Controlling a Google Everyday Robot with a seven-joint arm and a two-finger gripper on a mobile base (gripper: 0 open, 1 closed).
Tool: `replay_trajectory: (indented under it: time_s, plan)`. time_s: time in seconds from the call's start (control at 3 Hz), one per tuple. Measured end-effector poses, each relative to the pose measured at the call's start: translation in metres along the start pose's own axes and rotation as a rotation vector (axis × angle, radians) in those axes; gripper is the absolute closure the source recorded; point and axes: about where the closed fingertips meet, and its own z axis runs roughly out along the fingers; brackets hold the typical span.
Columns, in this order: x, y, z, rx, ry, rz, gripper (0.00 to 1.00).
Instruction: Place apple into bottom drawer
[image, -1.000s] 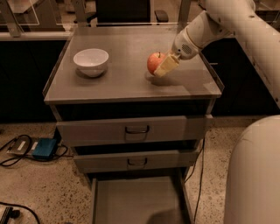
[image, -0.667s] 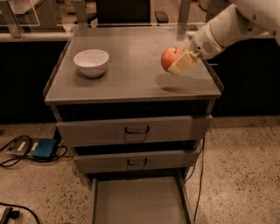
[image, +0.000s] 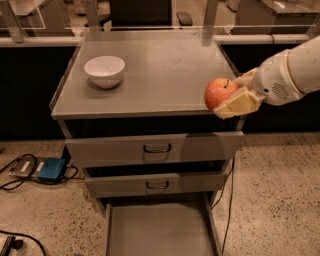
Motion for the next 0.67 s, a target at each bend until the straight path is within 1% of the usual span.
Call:
replay_trajectory:
  time_s: [0.33, 0.67]
  plan:
    - [0.017, 0.036, -0.008, -0.019, 0.006, 0.011, 1.00]
    - [0.034, 0.082, -0.001, -0.073, -0.007, 0.062, 1.00]
